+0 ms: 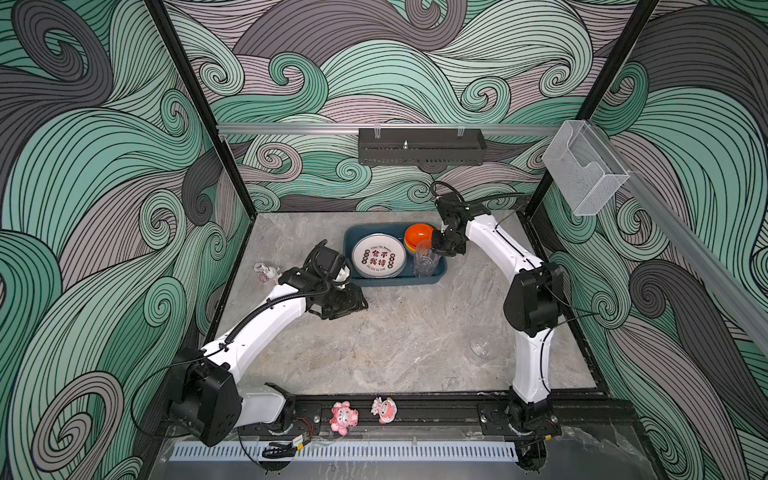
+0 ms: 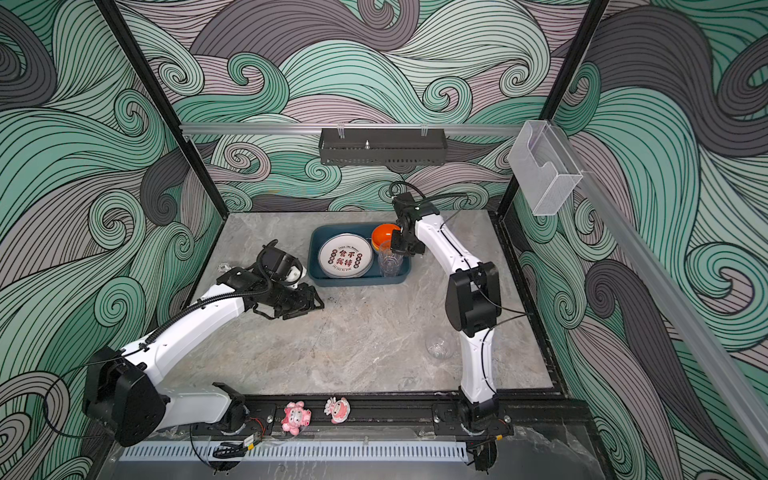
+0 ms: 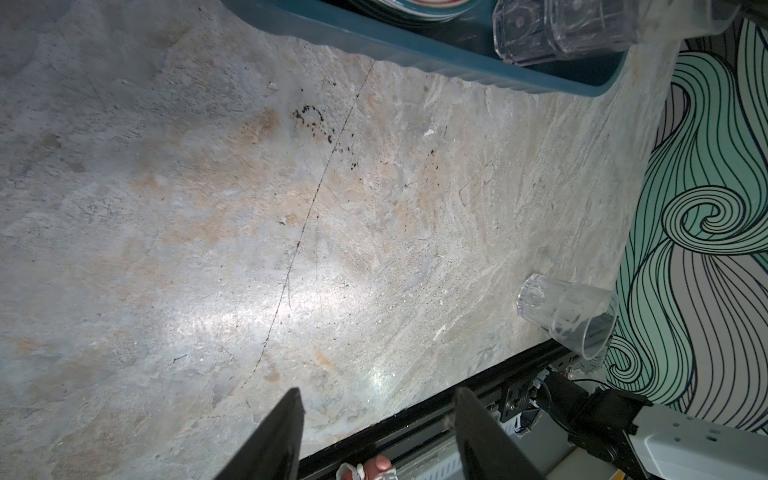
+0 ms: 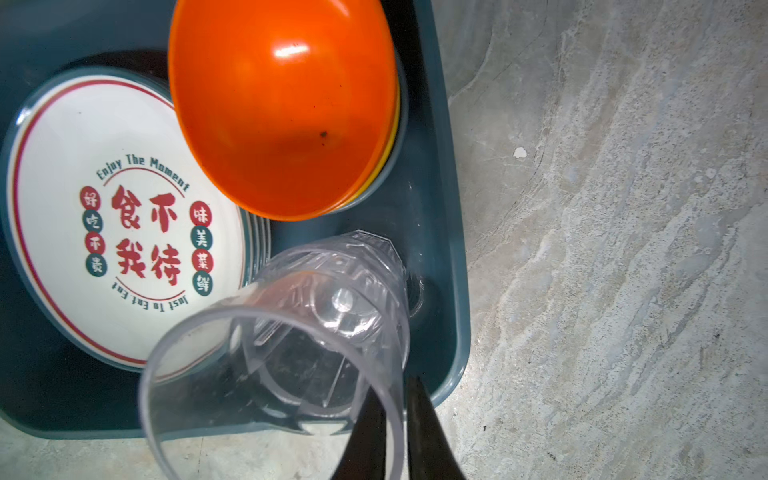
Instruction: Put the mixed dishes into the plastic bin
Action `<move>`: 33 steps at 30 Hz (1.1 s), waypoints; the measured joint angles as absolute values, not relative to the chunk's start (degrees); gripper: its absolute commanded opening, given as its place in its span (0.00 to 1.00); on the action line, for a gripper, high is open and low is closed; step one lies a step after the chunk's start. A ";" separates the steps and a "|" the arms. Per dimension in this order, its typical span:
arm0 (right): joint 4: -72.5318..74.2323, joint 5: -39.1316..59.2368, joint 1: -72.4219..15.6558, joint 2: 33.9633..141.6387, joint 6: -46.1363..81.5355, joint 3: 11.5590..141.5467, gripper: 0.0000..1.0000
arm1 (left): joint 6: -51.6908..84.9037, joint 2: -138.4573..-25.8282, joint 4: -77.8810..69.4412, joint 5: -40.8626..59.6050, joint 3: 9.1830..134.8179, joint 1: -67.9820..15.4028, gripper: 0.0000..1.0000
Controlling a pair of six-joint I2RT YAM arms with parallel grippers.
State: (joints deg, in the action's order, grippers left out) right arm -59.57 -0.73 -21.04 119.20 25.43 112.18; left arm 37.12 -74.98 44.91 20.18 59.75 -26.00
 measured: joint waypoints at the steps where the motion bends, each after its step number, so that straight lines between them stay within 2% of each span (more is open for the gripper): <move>1: -59.61 -0.80 -21.06 119.20 25.43 112.55 0.19 | 37.12 -74.98 44.91 20.21 59.75 -26.00 0.61; 10: -60.03 -1.52 -21.39 118.32 25.26 112.73 0.22 | 37.12 -74.98 44.73 21.12 59.75 -26.00 0.61; 18: -60.23 -2.68 -21.39 111.18 24.93 109.25 0.28 | 36.86 -74.67 43.18 23.66 59.75 -26.00 0.61; 33: -55.33 0.10 -21.37 91.79 24.93 84.20 0.37 | 32.88 -76.69 41.17 33.69 61.21 -26.87 0.61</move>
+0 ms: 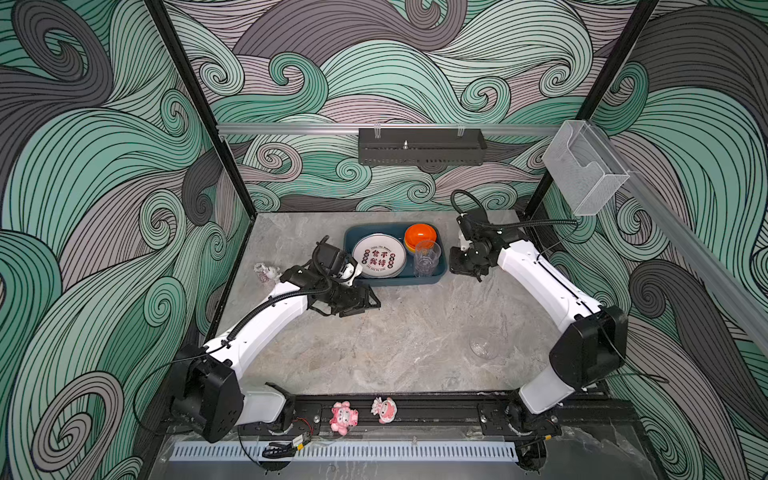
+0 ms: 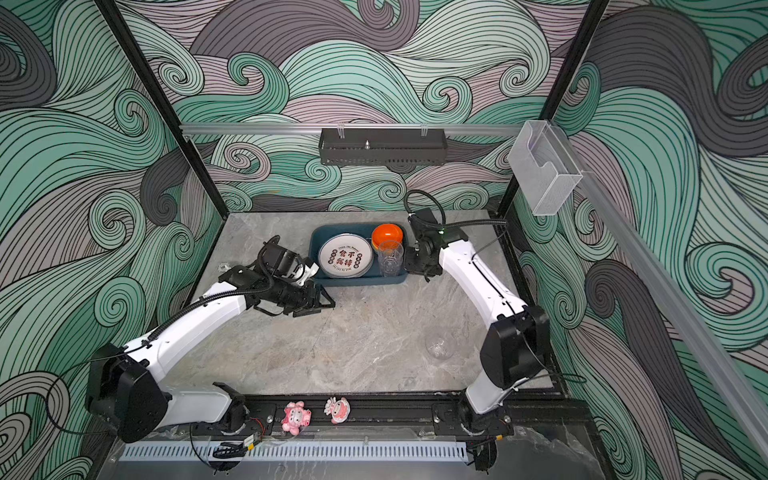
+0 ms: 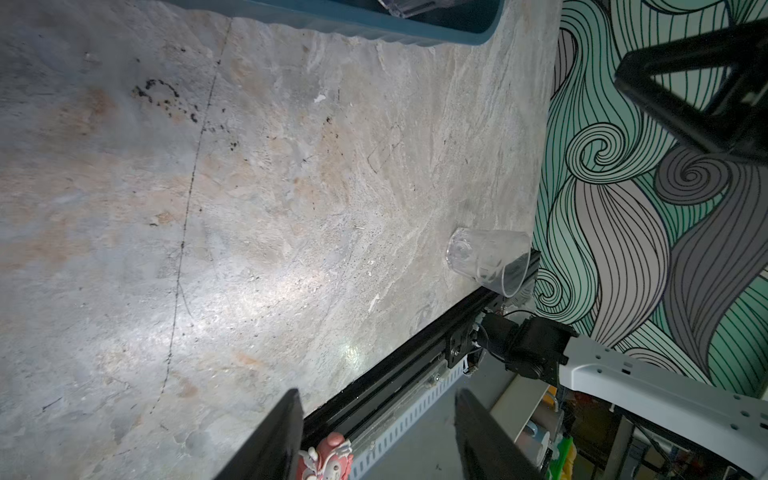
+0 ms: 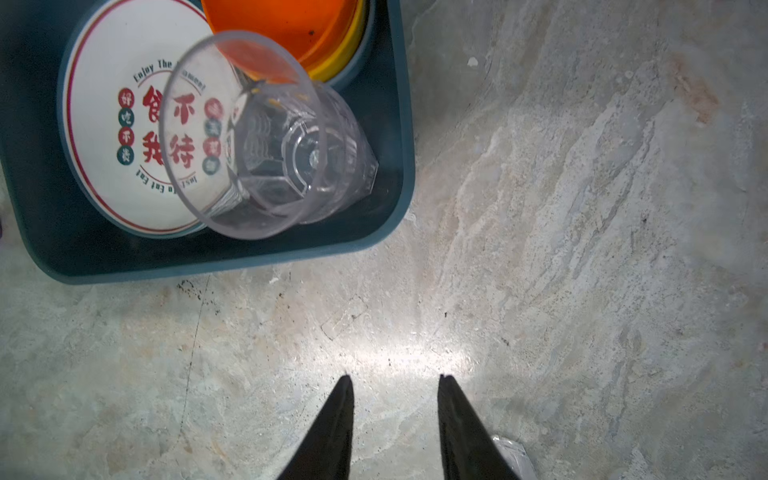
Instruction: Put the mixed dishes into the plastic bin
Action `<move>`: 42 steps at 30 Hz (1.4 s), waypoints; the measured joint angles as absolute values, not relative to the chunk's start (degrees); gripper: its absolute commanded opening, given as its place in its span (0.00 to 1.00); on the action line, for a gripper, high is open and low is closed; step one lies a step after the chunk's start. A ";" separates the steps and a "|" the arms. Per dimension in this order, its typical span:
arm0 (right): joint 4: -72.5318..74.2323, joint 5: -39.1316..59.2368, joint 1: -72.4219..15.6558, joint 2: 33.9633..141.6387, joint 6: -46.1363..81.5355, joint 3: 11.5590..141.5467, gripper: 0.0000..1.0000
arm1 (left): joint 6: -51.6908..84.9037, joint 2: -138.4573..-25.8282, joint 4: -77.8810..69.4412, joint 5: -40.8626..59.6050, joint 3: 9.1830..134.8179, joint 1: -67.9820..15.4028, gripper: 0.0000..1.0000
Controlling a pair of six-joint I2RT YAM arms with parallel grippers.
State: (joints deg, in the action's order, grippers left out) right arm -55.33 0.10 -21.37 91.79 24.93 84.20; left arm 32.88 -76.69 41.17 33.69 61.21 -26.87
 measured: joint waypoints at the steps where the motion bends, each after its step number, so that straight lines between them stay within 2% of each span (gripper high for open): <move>1: -55.05 0.34 -21.37 90.52 24.95 82.48 0.37 | 32.56 -77.14 41.19 33.93 61.56 -27.31 0.61; 8: -54.00 1.74 -19.77 81.49 25.67 72.07 0.43 | 30.41 -79.83 41.30 35.29 64.23 -31.97 0.61; 16: -54.65 3.66 -13.19 72.47 27.57 62.04 0.45 | 28.25 -84.38 41.60 35.35 67.22 -36.25 0.61; 26: -59.11 3.27 -10.00 68.71 32.67 53.98 0.45 | 26.02 -87.68 43.05 34.17 70.22 -40.69 0.60; 35: -63.44 -0.32 -10.00 62.48 36.36 51.05 0.45 | 25.91 -88.84 43.29 33.26 70.35 -41.25 0.60; 42: -65.43 -1.04 -10.00 61.98 37.65 49.34 0.44 | 25.91 -88.84 43.29 32.69 70.35 -41.45 0.60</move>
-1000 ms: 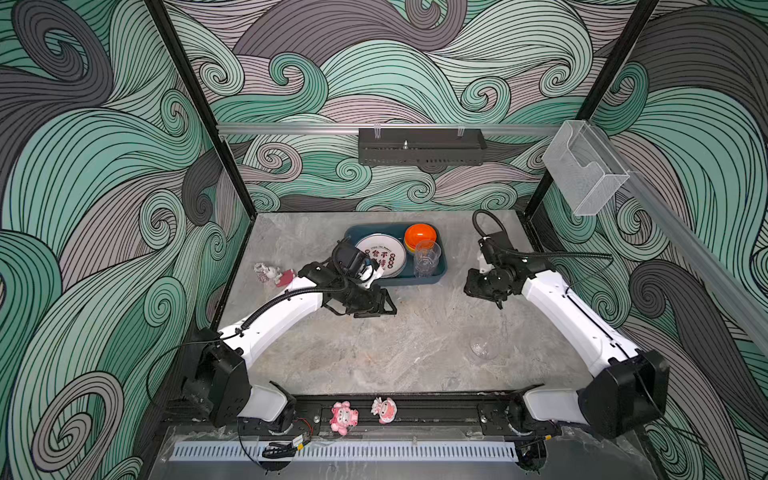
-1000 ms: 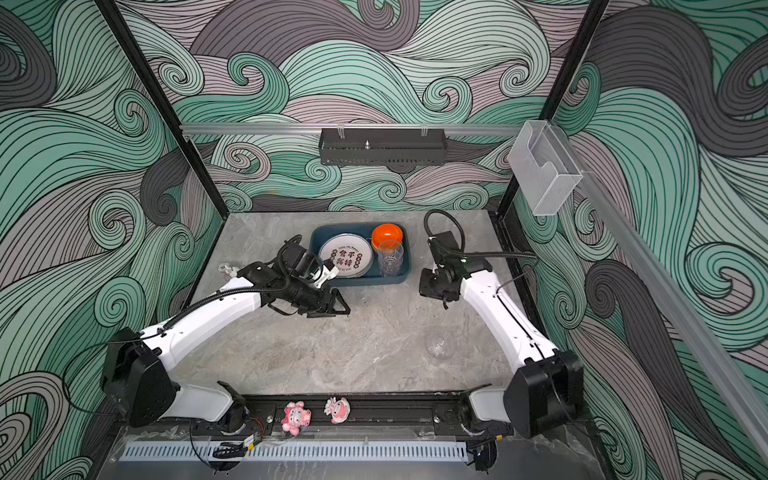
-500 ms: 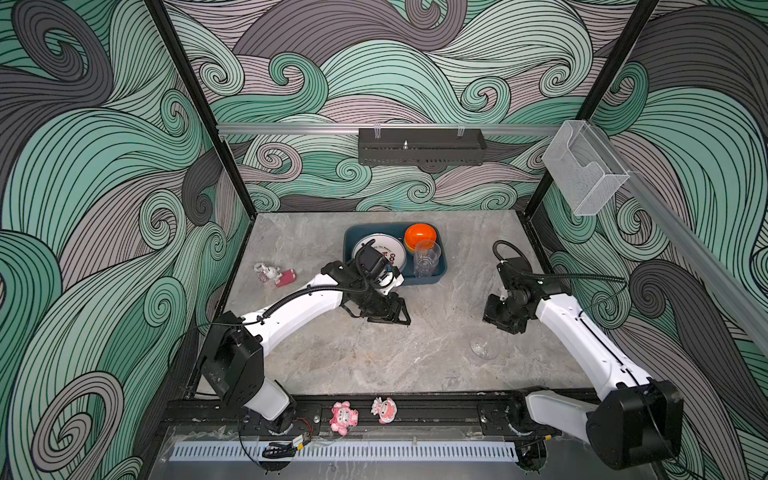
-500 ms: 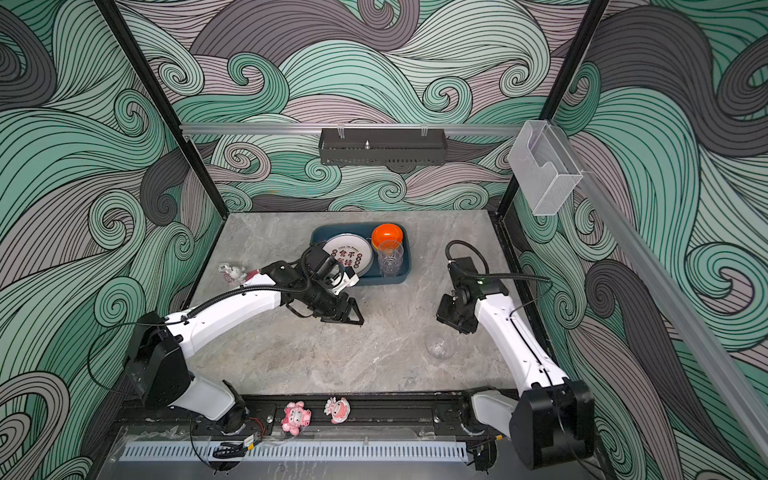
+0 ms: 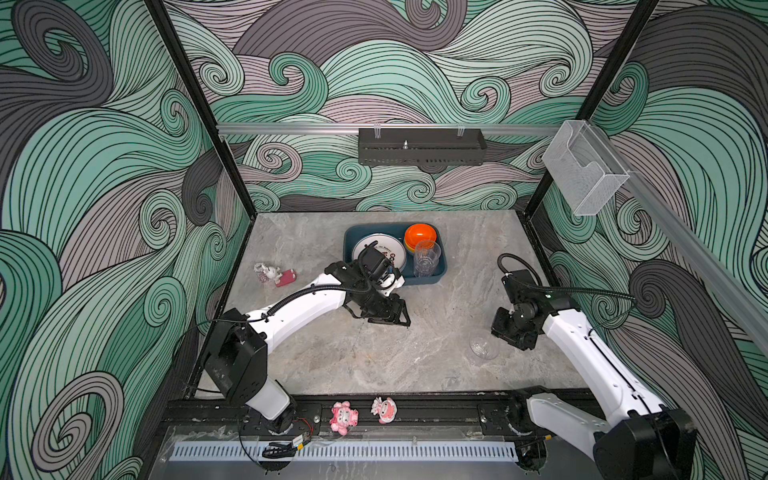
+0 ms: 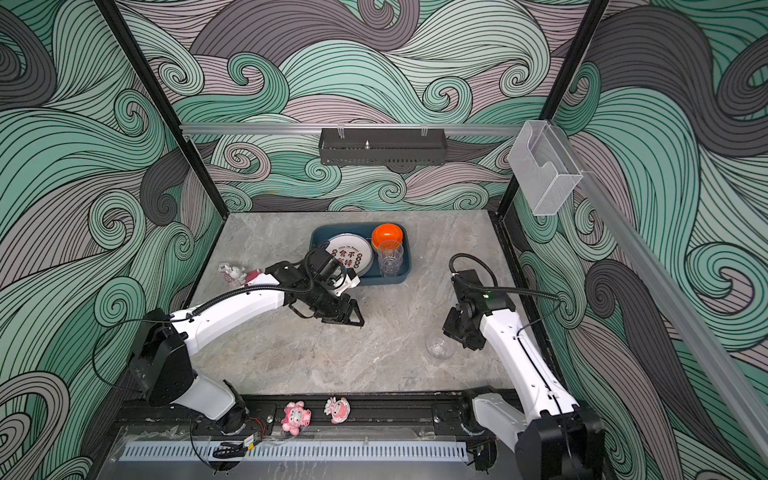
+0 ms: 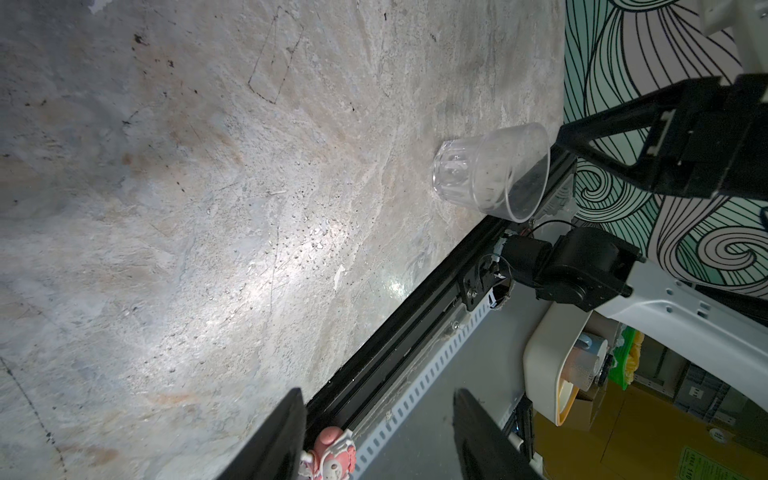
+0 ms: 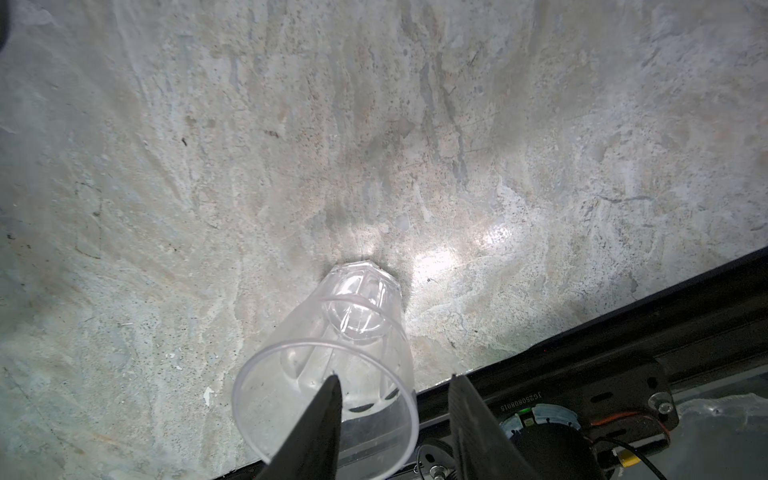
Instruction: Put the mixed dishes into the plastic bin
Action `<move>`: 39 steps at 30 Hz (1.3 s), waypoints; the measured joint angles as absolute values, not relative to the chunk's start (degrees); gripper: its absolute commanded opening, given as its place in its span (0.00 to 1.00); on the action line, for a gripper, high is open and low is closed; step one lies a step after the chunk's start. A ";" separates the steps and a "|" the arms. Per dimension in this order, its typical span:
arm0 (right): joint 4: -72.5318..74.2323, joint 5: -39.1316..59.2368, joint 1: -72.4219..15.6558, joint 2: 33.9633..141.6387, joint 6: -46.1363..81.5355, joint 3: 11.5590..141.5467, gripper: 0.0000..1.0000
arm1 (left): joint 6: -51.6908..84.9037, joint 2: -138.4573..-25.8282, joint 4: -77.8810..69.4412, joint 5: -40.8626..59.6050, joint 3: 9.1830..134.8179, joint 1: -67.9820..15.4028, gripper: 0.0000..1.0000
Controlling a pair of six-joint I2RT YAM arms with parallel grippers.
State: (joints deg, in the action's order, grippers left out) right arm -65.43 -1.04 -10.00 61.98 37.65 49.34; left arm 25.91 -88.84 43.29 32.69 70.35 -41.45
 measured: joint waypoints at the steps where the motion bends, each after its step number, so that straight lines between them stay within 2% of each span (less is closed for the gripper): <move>1: -65.67 -1.02 -10.00 61.98 37.80 48.88 0.44 | 25.91 -88.84 43.29 32.58 70.35 -41.45 0.60; 7: -66.00 -0.91 -10.00 61.98 38.17 47.66 0.43 | 25.91 -88.84 43.27 32.23 70.35 -41.45 0.59; 24: -62.06 0.95 -10.00 63.72 38.46 44.07 0.34 | 25.96 -89.54 43.24 31.88 70.35 -41.45 0.59; 39: -58.94 1.74 -10.00 66.00 38.13 43.46 0.12 | 26.06 -90.21 43.27 31.51 70.37 -41.45 0.58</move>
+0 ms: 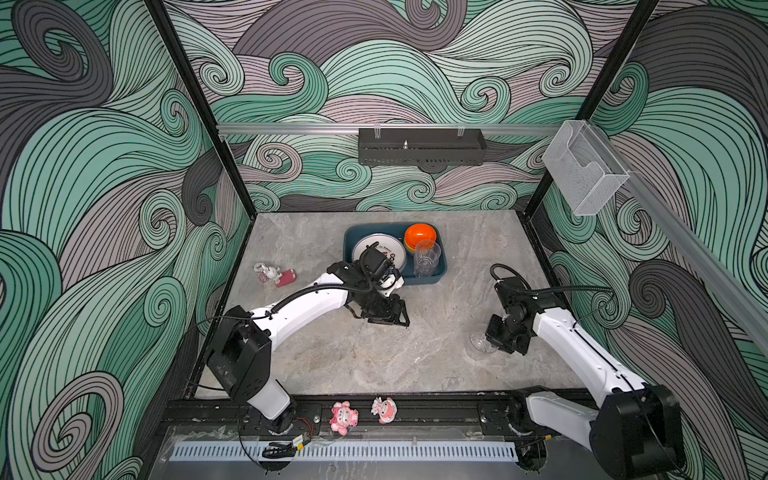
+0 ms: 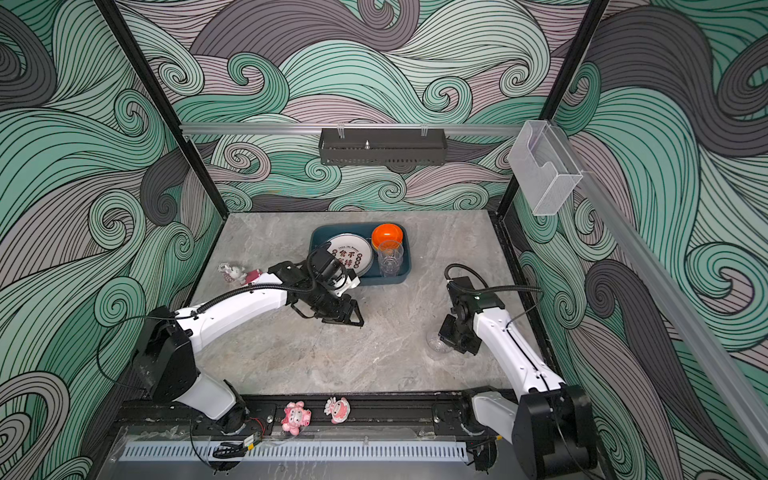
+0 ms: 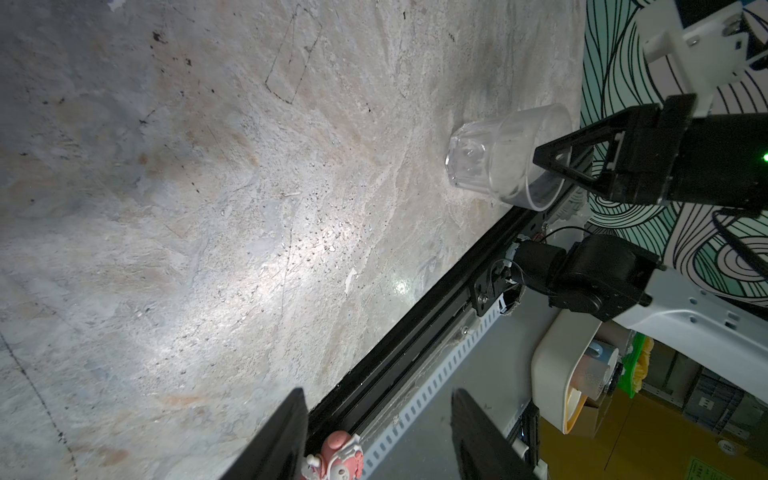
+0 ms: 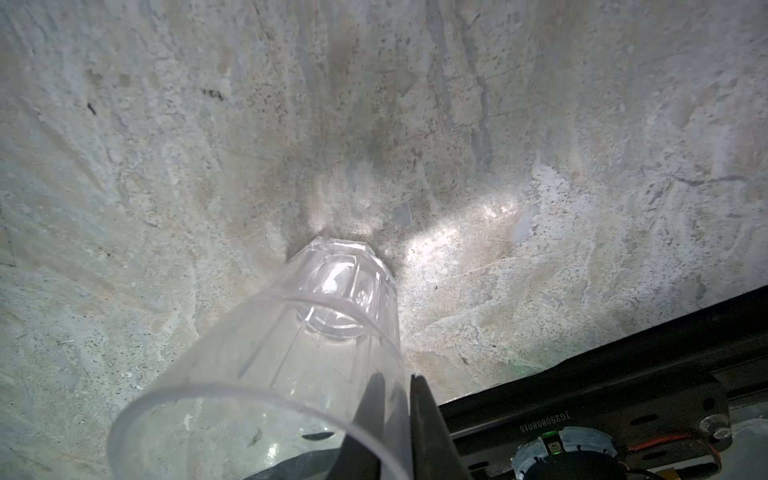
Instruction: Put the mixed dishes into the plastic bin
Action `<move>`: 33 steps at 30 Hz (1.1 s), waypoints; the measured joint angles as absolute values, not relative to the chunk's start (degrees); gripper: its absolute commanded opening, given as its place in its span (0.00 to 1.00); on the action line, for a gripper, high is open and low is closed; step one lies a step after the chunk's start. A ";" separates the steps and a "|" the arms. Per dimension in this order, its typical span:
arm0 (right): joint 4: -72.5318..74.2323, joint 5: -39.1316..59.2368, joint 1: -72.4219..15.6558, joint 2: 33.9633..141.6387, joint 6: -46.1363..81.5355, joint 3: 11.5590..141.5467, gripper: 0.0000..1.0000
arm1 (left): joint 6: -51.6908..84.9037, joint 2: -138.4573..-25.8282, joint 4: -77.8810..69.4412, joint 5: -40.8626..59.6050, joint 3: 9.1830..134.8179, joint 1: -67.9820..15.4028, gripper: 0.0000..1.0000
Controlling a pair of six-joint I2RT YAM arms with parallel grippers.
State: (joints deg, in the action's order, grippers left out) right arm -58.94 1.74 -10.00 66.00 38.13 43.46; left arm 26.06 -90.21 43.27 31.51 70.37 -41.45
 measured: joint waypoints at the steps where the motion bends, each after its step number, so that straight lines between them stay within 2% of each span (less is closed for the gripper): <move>1: -58.94 1.74 -10.00 66.08 38.04 43.46 0.10 | 26.06 -90.43 43.27 31.48 70.35 -41.45 0.58; 10: -58.65 1.63 -10.00 66.87 36.86 43.77 0.00 | 26.13 -90.91 43.31 30.85 70.39 -41.47 0.58; 22: -58.04 1.74 -10.04 68.38 34.72 48.95 0.00 | 26.61 -89.38 44.01 26.20 70.39 -40.75 0.59; 33: -56.88 2.22 -10.63 72.55 33.85 55.96 0.00 | 27.51 -85.34 45.89 21.58 70.30 -36.34 0.59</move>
State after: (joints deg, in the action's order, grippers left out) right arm -56.88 2.22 -10.63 72.55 33.85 55.96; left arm 27.51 -85.34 45.89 21.58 70.30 -36.34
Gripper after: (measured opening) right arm 0.078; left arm 0.587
